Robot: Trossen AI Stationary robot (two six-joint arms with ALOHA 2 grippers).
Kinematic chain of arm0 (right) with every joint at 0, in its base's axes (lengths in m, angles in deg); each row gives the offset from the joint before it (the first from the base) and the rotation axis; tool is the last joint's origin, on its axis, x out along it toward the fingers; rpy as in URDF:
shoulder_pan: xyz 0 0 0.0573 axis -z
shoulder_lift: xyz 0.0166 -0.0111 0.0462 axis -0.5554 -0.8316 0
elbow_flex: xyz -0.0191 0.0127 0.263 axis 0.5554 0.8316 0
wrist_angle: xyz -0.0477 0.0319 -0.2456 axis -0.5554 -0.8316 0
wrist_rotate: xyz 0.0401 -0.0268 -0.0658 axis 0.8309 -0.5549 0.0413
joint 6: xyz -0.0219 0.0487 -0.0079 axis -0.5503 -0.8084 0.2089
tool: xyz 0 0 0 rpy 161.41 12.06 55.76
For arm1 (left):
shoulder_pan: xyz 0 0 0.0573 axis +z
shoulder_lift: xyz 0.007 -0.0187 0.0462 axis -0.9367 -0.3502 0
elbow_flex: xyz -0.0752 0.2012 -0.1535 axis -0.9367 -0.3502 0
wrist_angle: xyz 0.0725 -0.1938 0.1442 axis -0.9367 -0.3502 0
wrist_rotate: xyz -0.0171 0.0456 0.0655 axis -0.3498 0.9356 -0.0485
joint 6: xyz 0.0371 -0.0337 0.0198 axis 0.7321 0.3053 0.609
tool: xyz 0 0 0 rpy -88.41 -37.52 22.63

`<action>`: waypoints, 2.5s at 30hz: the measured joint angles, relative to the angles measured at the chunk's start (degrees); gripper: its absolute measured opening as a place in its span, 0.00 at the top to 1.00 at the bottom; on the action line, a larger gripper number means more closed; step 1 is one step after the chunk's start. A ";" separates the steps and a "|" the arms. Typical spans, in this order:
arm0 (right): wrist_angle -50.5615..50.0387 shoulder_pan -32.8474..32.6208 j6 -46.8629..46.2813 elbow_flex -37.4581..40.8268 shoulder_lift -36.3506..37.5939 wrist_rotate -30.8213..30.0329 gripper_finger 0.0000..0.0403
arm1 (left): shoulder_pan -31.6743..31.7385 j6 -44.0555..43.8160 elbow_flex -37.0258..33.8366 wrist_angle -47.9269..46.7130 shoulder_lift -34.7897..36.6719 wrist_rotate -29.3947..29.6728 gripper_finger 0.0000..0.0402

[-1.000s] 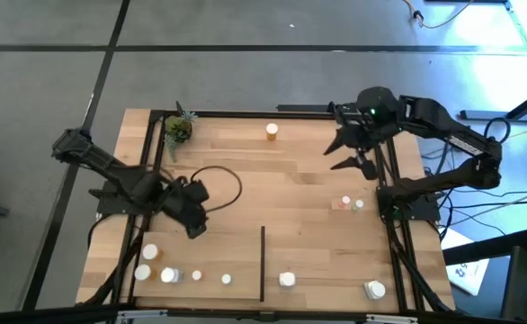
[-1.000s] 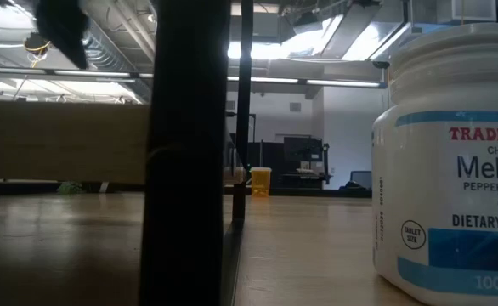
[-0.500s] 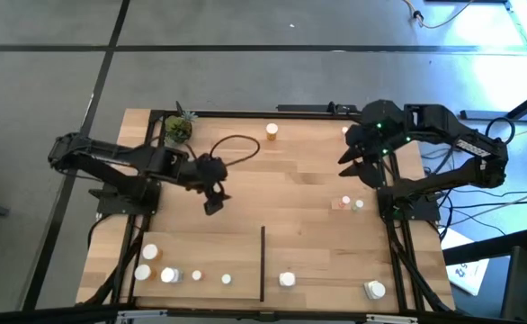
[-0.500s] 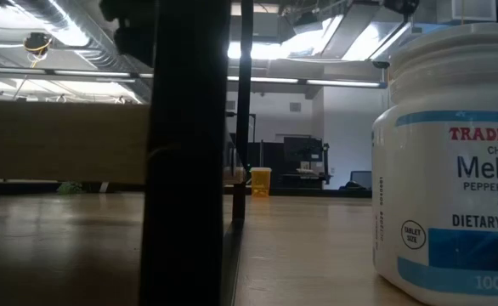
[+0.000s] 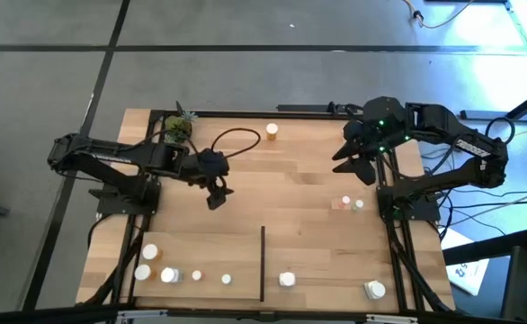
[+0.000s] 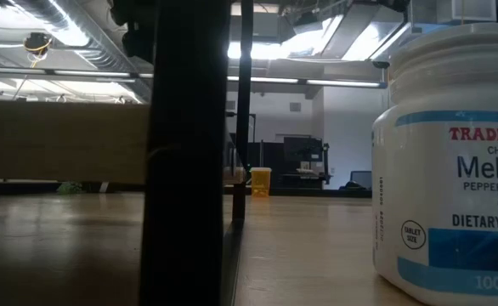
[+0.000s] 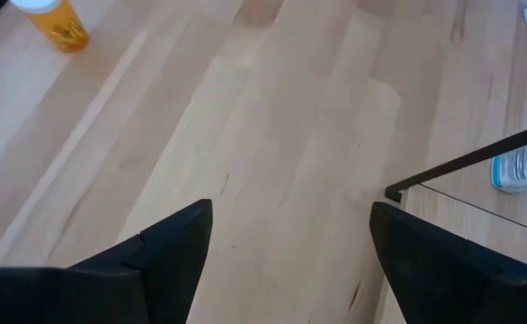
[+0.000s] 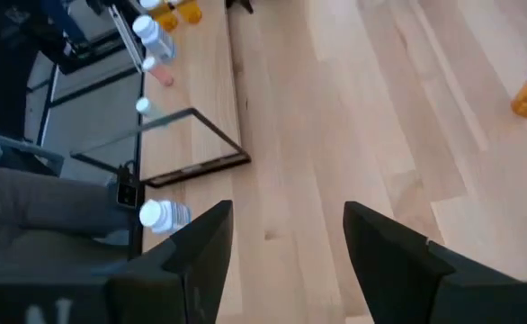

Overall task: Pick and place medicine bottles onto shelf by color
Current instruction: Put the bottom small red pill bottle on the shelf aligned with the other small red pill bottle

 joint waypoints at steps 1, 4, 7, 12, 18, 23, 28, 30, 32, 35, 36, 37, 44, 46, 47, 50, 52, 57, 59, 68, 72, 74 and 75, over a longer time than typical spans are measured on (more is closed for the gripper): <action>0.42 0.00 -0.10 0.00 0.00 -0.16 0.47 | -0.16 0.01 0.00 0.00 0.00 -0.01 0.27; 1.86 0.00 -0.51 0.00 -0.20 -1.40 0.47 | -0.41 0.06 0.00 0.00 0.00 -0.06 0.27; 2.82 0.00 -4.34 0.00 -0.90 -3.41 0.47 | -0.31 2.61 0.00 0.00 0.00 0.01 0.27; 1.16 0.02 -17.21 0.00 -2.34 -12.50 0.47 | 1.54 7.94 0.00 0.02 0.00 -0.01 0.27; -5.85 0.02 -34.31 0.00 -4.99 -23.96 0.47 | 5.54 14.24 0.00 0.01 0.00 0.01 0.27; -14.30 0.02 -40.69 0.00 -8.52 -24.70 0.47 | 8.97 17.37 0.00 0.00 0.00 0.01 0.27; -17.51 -0.04 -40.63 0.00 -13.02 -21.70 0.47 | 11.80 19.46 0.00 0.00 0.00 -2.32 0.27; -17.98 -0.04 -40.27 0.00 -15.06 -21.49 0.47 | 12.73 19.50 0.00 0.00 0.00 -4.21 0.27; -17.38 -0.04 -37.42 0.00 -16.89 -21.15 0.47 | 13.54 19.50 0.00 0.00 0.00 -4.92 0.27; -16.37 -0.04 -28.42 0.00 -19.32 -18.34 0.47 | 14.48 19.11 0.00 0.00 0.00 -4.91 0.27; -15.70 -0.04 -25.34 0.02 -19.90 -17.60 0.47 | 14.81 18.53 0.00 -0.01 0.00 -4.93 0.27; -14.65 -0.04 -22.49 0.02 -20.37 -17.17 0.47 | 15.10 17.42 0.00 -0.02 0.00 -4.97 0.27; -8.10 -2.52 1.48 0.02 -21.38 -6.50 0.47 | 16.52 12.84 0.00 -0.22 0.00 -4.99 0.27; -6.56 -4.08 7.04 0.02 -21.38 -5.33 0.47 | 16.70 11.85 0.00 -0.22 0.01 -4.97 0.27; -6.00 -4.68 8.97 0.02 -21.38 -5.98 0.47 | 16.70 11.57 0.00 -0.22 0.02 -4.96 0.27; -3.06 -5.62 9.99 0.02 -21.38 -13.56 0.47 | 16.68 10.51 0.00 -0.22 0.02 -4.99 0.27; -2.02 -5.60 8.71 0.02 -21.38 -15.76 0.47 | 16.68 9.98 0.00 -0.20 0.02 -4.97 0.27; 1.60 -4.01 9.81 0.02 -21.40 -17.50 0.47 | 16.68 9.94 0.00 -0.20 0.02 -4.97 0.27; 4.54 -2.65 10.52 0.02 -21.73 -17.75 0.47 | 16.68 9.94 0.00 -0.20 0.02 -4.97 0.27; -0.59 0.06 11.82 0.02 -21.93 -13.52 0.47 | 16.68 9.97 0.00 -0.20 0.02 -4.97 0.27; -6.03 -1.45 4.97 0.02 -21.27 -13.00 0.47 | 16.68 9.94 0.00 -0.20 0.02 -4.96 0.27; -9.45 -2.39 0.19 0.02 -21.27 -14.32 0.47 | 16.68 9.94 0.00 -0.21 0.02 -4.95 0.27; -11.37 -2.99 -1.75 0.02 -21.27 -15.66 0.47 | 16.68 9.94 0.01 -0.20 0.02 -4.95 0.27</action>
